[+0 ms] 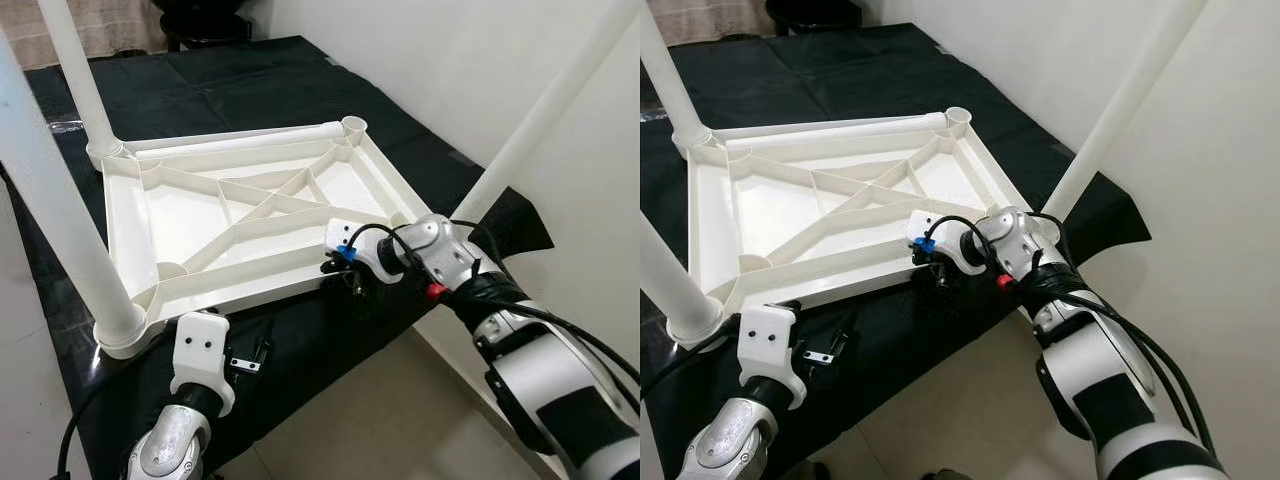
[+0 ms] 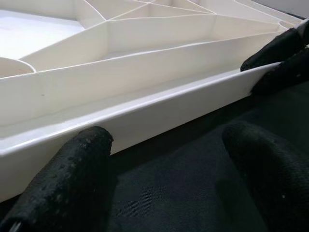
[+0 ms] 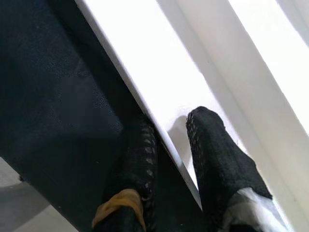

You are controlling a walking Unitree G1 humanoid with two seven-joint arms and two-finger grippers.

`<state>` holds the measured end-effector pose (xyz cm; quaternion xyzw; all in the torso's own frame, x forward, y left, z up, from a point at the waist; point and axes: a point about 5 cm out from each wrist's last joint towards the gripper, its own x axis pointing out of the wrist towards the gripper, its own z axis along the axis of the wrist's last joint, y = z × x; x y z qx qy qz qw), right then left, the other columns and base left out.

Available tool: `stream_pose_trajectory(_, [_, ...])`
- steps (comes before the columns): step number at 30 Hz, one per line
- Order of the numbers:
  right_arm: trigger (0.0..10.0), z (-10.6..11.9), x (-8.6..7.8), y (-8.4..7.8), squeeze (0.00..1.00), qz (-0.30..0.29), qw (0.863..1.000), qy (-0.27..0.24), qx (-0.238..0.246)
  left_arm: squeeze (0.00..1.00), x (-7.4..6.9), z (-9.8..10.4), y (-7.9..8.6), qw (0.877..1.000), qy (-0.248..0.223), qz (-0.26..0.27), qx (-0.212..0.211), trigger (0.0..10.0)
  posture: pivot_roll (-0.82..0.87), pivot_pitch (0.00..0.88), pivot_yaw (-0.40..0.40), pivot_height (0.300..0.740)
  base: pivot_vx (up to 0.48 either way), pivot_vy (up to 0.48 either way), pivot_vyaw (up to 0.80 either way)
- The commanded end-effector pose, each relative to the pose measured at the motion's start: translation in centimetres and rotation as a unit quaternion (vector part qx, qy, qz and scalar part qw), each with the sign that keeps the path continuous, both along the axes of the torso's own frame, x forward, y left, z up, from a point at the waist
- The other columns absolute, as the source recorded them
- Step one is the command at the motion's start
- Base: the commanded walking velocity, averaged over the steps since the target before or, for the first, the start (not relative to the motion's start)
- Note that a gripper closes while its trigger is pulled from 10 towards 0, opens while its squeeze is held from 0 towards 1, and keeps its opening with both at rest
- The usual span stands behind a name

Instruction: Building children table

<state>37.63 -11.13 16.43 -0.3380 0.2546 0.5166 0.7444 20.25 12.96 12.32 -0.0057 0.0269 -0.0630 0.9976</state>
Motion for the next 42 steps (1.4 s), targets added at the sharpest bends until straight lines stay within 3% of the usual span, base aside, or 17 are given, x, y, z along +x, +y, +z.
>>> stream_pose_trajectory(1, [0.0, -2.4, -0.4, -1.9, 0.00, -0.077, 0.996, 0.043, -0.004, 0.00, 0.0, -0.2, -0.2, 1.000, 0.007, 0.001, 0.001, 10.0, -0.04, 0.137, -0.183, 0.740, 0.000, 0.000, 0.00])
stream_pose_trajectory(6, [0.0, -2.7, 0.0, -1.7, 0.00, -0.170, 0.984, 0.043, 0.038, 0.00, 0.2, -0.2, -0.4, 1.000, 0.006, 0.001, 0.000, 10.0, -0.05, 0.124, -0.189, 0.740, 0.000, 0.000, 0.00])
stream_pose_trajectory(8, [0.0, -3.1, 0.2, -0.5, 0.00, -0.314, 0.938, 0.070, 0.131, 0.00, 0.4, -0.3, -0.5, 1.000, 0.005, 0.001, -0.001, 10.0, -0.04, 0.123, -0.188, 0.740, 0.000, 0.000, 0.00])
stream_pose_trajectory(9, [0.0, -3.1, 0.2, -0.5, 0.00, -0.314, 0.938, 0.070, 0.131, 0.00, 0.4, -0.3, -0.5, 1.000, 0.005, 0.001, -0.001, 10.0, -0.04, 0.123, -0.188, 0.740, 0.000, 0.000, 0.00])
stream_pose_trajectory(11, [0.0, -3.3, 0.2, 0.3, 0.00, -0.394, 0.893, 0.102, 0.190, 0.00, 0.4, -0.3, -0.6, 1.000, 0.005, 0.001, -0.001, 10.0, -0.04, 0.119, -0.188, 0.740, 0.000, 0.000, 0.00])
stream_pose_trajectory(14, [0.0, -3.3, 0.3, 1.3, 0.00, -0.458, 0.848, 0.112, 0.242, 0.00, 0.4, -0.3, -0.6, 1.000, 0.006, 0.000, 0.000, 10.0, -0.04, 0.116, -0.187, 0.740, 0.000, 0.000, 0.00])
stream_pose_trajectory(17, [0.0, -3.3, 0.3, 1.5, 0.00, -0.473, 0.838, 0.110, 0.250, 0.00, 0.4, -0.3, -0.6, 1.000, 0.006, 0.000, 0.001, 10.0, -0.04, 0.115, -0.186, 0.740, 0.000, 0.000, 0.00])
stream_pose_trajectory(19, [0.0, -3.4, 0.0, 3.4, 0.00, -0.488, 0.816, 0.129, 0.280, 0.00, 0.5, -0.4, -0.5, 1.000, 0.006, 0.000, 0.001, 10.0, -0.03, 0.111, -0.188, 0.740, 0.000, 0.000, 0.00])
stream_pose_trajectory(21, [0.0, -3.3, -0.4, 4.7, 0.00, -0.477, 0.817, 0.144, 0.289, 0.00, 0.5, -0.4, -0.5, 1.000, 0.006, 0.000, 0.002, 10.0, -0.03, 0.110, -0.186, 0.740, 0.000, 0.000, 0.00])
stream_pose_trajectory(22, [0.0, -2.8, -1.0, 6.9, 0.00, -0.438, 0.833, 0.147, 0.304, 0.00, 0.5, -0.4, -0.5, 1.000, 0.006, 0.000, 0.002, 10.0, -0.03, 0.109, -0.186, 0.740, 0.000, 0.000, 0.00])
stream_pose_trajectory(26, [0.0, -2.3, -1.6, 8.5, 0.00, -0.415, 0.842, 0.148, 0.311, 0.00, 0.6, -0.5, -0.5, 1.000, 0.006, 0.000, 0.002, 10.0, -0.03, 0.109, -0.186, 0.740, 0.000, 0.000, 0.00])
stream_pose_trajectory(27, [10.0, -1.5, -2.2, 10.2, 0.00, -0.379, 0.855, 0.144, 0.324, 0.00, 0.6, -0.4, -0.5, 1.000, 0.005, 0.001, 0.002, 10.0, -0.03, 0.108, -0.187, 0.740, 0.000, 0.000, 0.00])
stream_pose_trajectory(32, [10.0, -0.3, -2.9, 12.2, 0.00, -0.339, 0.863, 0.141, 0.347, 0.00, 0.6, -0.3, -0.4, 1.000, 0.004, 0.002, 0.002, 10.0, -0.03, 0.108, -0.189, 0.740, 0.000, 0.000, 0.00])
stream_pose_trajectory(33, [10.0, 0.6, -3.0, 12.7, 1.00, -0.325, 0.861, 0.133, 0.369, 0.00, 0.6, -0.3, -0.4, 1.000, 0.003, 0.002, 0.002, 10.0, -0.03, 0.106, -0.189, 0.740, 0.000, 0.000, 0.00])
stream_pose_trajectory(37, [10.0, 4.5, -3.6, 13.9, 1.00, -0.242, 0.828, 0.152, 0.483, 0.00, 0.6, -0.3, -0.4, 1.000, 0.003, 0.003, 0.003, 10.0, -0.04, 0.105, -0.187, 0.740, 0.000, 0.000, 0.00])
stream_pose_trajectory(39, [10.0, 7.7, -4.3, 13.8, 1.00, -0.181, 0.796, 0.155, 0.557, 0.00, 0.6, -0.2, -0.3, 1.000, 0.002, 0.004, 0.004, 10.0, -0.04, 0.103, -0.182, 0.740, 0.000, 0.000, 0.00])
stream_pose_trajectory(42, [10.0, 9.6, -5.9, 11.7, 1.00, -0.094, 0.792, 0.143, 0.586, 0.00, 0.7, -0.1, -0.4, 1.000, 0.000, 0.003, 0.008, 10.0, -0.04, 0.097, -0.176, 0.740, 0.000, 0.000, 0.00])
